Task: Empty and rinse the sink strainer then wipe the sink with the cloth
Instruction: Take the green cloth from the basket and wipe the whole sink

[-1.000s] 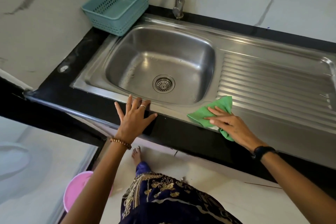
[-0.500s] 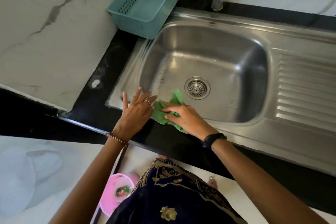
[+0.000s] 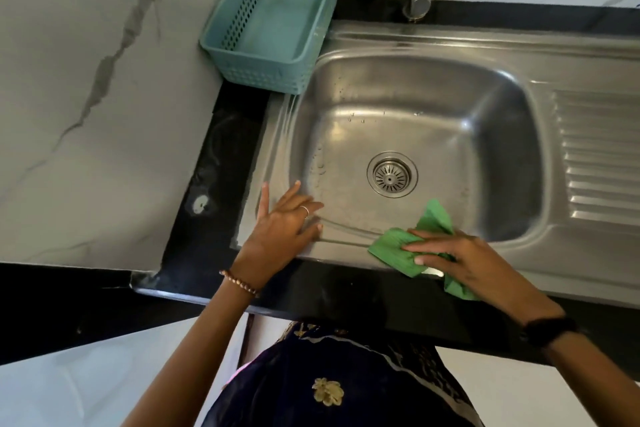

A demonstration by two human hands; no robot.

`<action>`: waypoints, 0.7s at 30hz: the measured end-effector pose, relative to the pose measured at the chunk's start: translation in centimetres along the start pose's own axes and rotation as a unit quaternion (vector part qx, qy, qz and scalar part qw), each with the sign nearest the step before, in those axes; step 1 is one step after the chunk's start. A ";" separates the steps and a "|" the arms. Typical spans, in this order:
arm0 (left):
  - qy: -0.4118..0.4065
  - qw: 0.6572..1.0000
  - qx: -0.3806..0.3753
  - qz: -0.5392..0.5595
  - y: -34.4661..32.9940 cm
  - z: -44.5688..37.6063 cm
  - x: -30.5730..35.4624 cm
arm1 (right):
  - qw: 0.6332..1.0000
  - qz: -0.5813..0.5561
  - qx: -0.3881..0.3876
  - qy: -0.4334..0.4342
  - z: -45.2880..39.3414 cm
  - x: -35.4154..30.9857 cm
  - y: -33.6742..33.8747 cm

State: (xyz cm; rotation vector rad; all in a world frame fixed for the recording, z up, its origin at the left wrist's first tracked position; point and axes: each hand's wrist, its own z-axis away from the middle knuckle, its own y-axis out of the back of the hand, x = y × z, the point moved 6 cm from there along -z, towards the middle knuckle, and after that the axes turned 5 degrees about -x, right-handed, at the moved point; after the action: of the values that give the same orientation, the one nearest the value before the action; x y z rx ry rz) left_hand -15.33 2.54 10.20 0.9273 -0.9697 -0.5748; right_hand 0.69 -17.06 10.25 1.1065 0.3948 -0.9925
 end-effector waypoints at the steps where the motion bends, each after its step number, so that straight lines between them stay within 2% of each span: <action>1: 0.013 1.000 0.016 0.004 0.2 0.2 -0.1 | 1.000 0.021 -0.007 0.007 -0.8 -0.8 -0.4; 6: 0.088 0.993 0.068 0.037 0.7 1.9 -1.5 | 0.986 0.144 -0.004 0.085 -5.3 -6.9 -3.8; 11: 0.138 0.985 0.077 0.070 1.1 3.4 -2.6 | 0.975 0.179 0.044 0.123 -10.0 -11.7 -6.4; 15: 0.144 0.974 0.104 0.139 1.6 3.9 -2.5 | 0.975 0.135 0.103 0.142 -13.7 -14.4 -7.5; 18: 0.136 0.968 0.125 0.167 2.3 3.8 -2.5 | 0.984 0.007 0.136 0.118 -15.6 -14.7 -6.4; 21: 0.134 0.974 0.110 0.145 2.2 3.2 -2.5 | 0.988 -0.007 0.101 0.118 -16.0 -14.1 -5.9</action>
State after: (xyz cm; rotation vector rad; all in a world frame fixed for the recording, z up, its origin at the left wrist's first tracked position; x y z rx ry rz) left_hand -19.33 4.29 11.86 1.0070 -0.9127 -0.0913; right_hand -8.63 3.00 9.89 1.4131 0.5009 -0.9306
